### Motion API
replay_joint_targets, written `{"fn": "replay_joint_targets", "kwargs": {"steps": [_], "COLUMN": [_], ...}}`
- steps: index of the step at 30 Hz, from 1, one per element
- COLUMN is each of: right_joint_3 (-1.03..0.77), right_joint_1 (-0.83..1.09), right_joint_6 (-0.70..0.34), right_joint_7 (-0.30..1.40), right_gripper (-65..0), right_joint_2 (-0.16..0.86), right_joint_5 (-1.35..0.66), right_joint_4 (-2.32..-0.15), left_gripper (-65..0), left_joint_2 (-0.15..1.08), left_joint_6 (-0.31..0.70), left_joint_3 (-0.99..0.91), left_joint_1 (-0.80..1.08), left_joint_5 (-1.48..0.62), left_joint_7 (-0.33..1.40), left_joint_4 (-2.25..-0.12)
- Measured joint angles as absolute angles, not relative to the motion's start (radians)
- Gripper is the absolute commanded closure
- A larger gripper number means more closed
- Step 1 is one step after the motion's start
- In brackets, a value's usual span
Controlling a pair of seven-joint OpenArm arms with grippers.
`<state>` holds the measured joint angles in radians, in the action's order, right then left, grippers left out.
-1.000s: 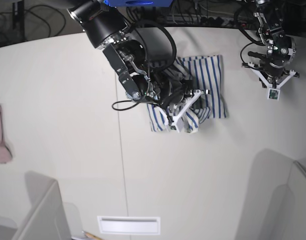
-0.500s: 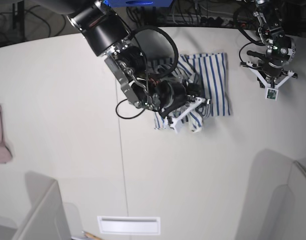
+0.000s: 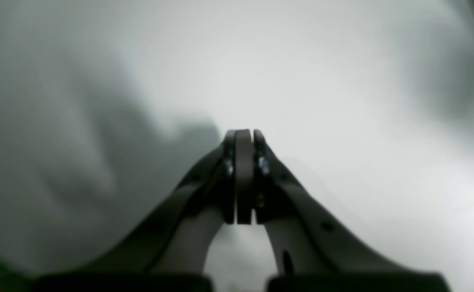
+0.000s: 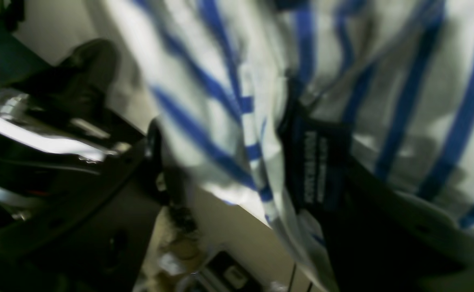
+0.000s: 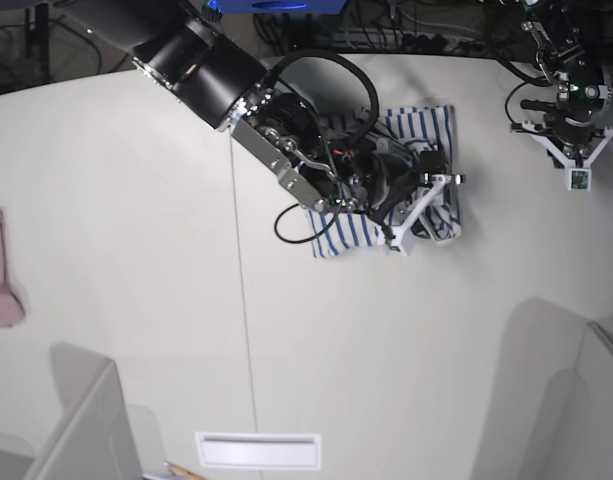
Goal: Fold the T-shirt properly
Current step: 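Grasp the strip end with the right gripper and fold it over the left gripper's side, then release the folded shirt and pull the right gripper back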
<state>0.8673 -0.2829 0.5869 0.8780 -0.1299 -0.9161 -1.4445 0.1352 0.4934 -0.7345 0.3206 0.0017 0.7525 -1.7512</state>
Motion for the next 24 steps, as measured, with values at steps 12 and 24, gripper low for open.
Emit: {"fn": "replay_joint_targets", "kwargs": {"steps": [12,24], "right_joint_3": [1.109,1.111], "right_joint_1": [-0.456,-0.440], "right_joint_6": [0.577,0.585], "right_joint_7": [0.704,0.849], "right_gripper": [-30.6,-28.1], "right_joint_2": [-0.128,-0.041], "right_joint_5": [-1.172,-1.172], "right_joint_4": [-1.484,-1.597], "left_gripper": [0.0,0.0], "left_joint_2": [0.138,0.136], "left_joint_6": [0.494,0.494], "left_joint_3": [-0.774,-0.768], "left_joint_1": [0.322,0.322], "left_joint_5": [0.006,0.002], "left_joint_7": [0.753,0.752], "left_joint_4": [-1.751,-1.752]}}
